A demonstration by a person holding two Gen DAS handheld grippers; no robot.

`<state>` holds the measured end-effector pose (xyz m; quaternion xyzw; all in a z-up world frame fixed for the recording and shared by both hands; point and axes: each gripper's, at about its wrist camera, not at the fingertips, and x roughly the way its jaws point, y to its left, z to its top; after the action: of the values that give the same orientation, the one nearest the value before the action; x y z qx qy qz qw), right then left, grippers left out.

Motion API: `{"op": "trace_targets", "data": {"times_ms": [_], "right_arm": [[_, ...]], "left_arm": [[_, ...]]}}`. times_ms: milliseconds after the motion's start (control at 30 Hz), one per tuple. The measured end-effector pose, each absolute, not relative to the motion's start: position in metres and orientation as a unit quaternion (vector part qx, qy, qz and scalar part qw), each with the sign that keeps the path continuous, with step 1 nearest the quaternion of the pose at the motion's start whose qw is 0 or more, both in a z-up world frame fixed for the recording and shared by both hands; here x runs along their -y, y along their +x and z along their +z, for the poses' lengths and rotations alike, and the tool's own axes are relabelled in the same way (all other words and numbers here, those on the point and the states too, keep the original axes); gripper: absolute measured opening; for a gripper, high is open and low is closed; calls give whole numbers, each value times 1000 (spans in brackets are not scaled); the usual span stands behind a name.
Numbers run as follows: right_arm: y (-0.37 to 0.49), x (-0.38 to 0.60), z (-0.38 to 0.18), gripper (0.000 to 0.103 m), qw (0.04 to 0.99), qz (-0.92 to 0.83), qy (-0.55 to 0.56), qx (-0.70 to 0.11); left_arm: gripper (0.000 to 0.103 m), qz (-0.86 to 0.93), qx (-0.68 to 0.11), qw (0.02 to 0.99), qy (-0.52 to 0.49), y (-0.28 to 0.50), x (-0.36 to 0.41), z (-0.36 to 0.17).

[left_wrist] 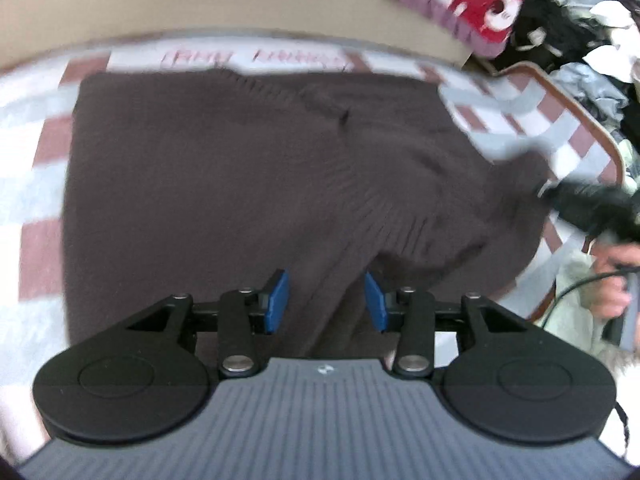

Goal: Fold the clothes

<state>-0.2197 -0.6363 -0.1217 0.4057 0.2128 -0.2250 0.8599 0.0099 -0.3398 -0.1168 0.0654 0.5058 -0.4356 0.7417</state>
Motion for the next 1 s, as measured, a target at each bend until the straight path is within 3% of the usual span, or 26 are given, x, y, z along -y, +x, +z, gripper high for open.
{"op": "trace_targets", "data": {"times_ms": [100,367,633,867,1000], "right_arm": [[-203,598,-70,15,904,-144,373,-154],[-73,438,-53,14,926,80,274,-246],[-44,419,-139,14,864,40,355,-354],[-50,421,-136,14,876,101,349,-316],[-38,403,-136,14,885,133,285,-344]], "left_arm": [[38,-435,-538,721,39,29,318,-115],[38,-402,-511,760,-4,58,258,-124],[34,-407,-502,763,-11,58,251,-137],[34,-373,-444,814,-32,58,232,-117],[34,-395,-455,796,-52,63,227,-118]]}}
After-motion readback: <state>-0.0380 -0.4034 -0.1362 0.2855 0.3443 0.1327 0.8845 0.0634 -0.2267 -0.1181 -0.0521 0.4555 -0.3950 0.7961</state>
